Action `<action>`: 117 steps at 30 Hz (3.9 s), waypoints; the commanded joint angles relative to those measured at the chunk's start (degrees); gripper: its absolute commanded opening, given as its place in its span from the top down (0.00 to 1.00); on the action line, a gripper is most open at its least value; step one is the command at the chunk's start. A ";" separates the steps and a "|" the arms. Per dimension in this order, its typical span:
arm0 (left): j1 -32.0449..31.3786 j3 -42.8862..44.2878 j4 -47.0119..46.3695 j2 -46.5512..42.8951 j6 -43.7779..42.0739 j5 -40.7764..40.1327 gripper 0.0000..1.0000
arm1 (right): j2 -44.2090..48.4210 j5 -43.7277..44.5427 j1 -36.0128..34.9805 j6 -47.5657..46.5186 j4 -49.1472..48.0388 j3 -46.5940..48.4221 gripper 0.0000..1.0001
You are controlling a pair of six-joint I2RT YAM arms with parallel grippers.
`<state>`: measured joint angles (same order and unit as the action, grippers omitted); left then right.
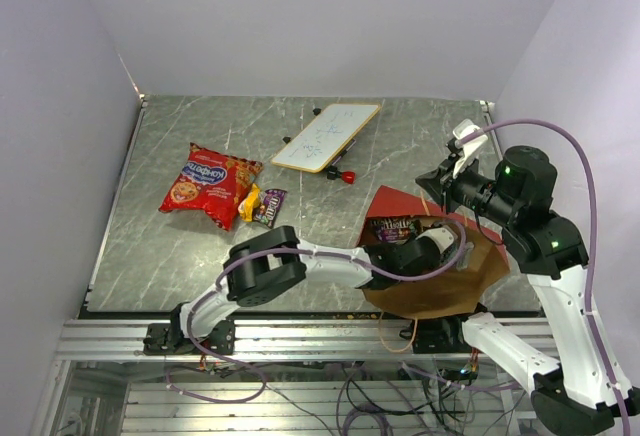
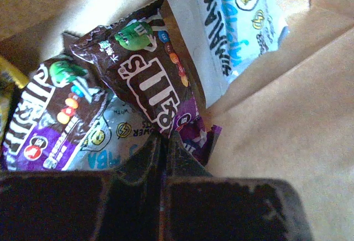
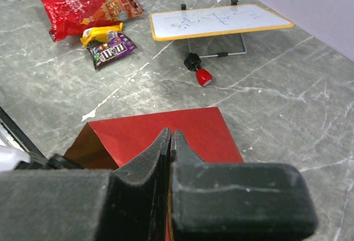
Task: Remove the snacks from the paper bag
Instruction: Take out the snack from the paper bag, then place the snack at the center of the board, then take out the snack from the paper bag.
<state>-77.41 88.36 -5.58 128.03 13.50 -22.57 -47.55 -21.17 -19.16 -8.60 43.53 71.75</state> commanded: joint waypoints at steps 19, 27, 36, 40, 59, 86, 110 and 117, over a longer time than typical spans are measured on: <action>-1.69 -14.48 8.79 -29.84 4.25 17.96 0.93 | 2.09 10.16 -0.19 -1.42 -2.42 -2.10 1.00; -1.52 -18.73 17.10 -47.68 7.27 23.27 0.93 | 4.18 10.61 -0.18 1.25 -5.45 -5.69 1.00; -1.13 -14.73 43.67 -65.81 16.32 9.15 0.93 | 5.51 10.54 -0.22 4.55 -7.28 -7.77 1.00; 0.76 -11.59 57.18 -67.55 15.52 -4.50 0.93 | 5.87 11.09 -0.19 5.55 -8.03 -8.14 1.00; 34.09 -16.63 44.09 -40.85 -12.56 5.23 0.93 | 2.10 4.28 -0.21 -0.01 -2.08 -2.60 1.00; 41.81 -18.69 40.24 -27.77 -17.20 16.50 0.73 | 1.53 4.60 -0.18 -3.28 3.68 4.67 1.00; 13.22 -30.01 42.20 -73.03 32.31 17.73 0.21 | 4.85 5.18 -0.18 2.53 -3.59 -2.54 1.00; -0.73 -18.36 40.49 -60.52 29.83 6.71 0.22 | 4.42 6.42 -0.19 2.72 -3.44 -0.71 1.00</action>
<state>-72.23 63.20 38.96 62.59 42.59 -7.38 -43.59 -15.68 -19.16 -6.68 42.19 69.73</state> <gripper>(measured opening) 0.785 0.007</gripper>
